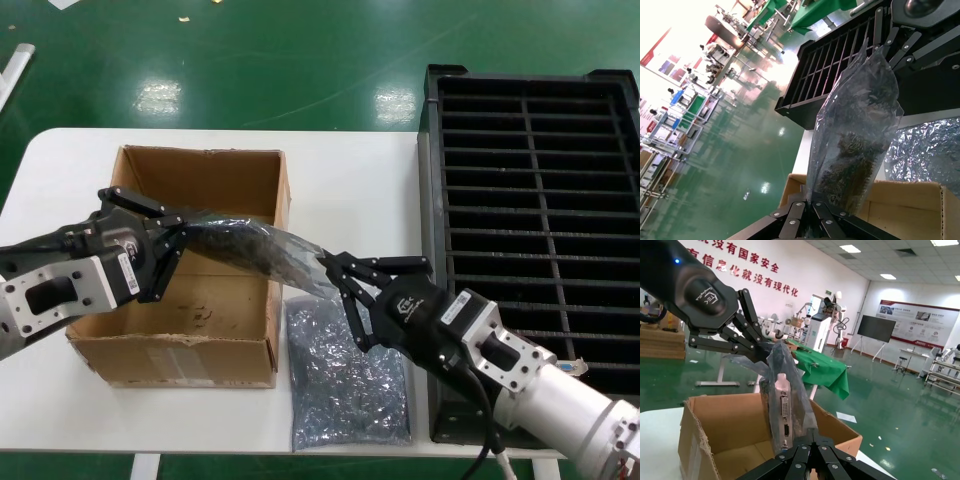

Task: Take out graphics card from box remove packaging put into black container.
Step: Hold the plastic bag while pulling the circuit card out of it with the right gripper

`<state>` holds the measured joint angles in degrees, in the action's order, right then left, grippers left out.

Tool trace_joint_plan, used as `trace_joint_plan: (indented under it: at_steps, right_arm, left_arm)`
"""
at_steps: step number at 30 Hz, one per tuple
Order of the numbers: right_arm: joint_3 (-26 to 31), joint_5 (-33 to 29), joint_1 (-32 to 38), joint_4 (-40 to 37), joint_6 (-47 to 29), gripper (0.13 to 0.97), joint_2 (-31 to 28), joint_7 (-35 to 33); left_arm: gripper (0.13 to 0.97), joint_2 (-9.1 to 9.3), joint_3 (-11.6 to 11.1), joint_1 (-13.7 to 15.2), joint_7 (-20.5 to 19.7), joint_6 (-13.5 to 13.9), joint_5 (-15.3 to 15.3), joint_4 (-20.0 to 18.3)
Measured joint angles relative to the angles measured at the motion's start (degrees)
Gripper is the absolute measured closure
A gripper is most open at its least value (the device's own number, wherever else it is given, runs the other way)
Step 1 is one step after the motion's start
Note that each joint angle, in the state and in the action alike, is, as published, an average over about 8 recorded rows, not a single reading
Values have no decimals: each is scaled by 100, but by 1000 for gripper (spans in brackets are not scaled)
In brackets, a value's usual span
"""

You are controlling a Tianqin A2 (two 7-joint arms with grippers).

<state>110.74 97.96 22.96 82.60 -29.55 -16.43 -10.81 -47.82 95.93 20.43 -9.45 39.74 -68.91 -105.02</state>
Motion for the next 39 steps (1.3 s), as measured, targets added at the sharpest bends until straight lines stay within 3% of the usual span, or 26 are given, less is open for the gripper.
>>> trace_joint_plan:
  at_steps: [18,31,39]
  right_arm:
    - [395,-539,-232,815,99,961,-318,1244]
    - [356,-287,718,-389,-249,961,41,1029]
    - [495,-319,915,-662,-476,961,65,1238]
  left_arm:
    - [959,0,0,0,0,0,0,0]
    - [959,0,0,0,0,0,0,0]
    - [959,0,0,0,0,0,0,0]
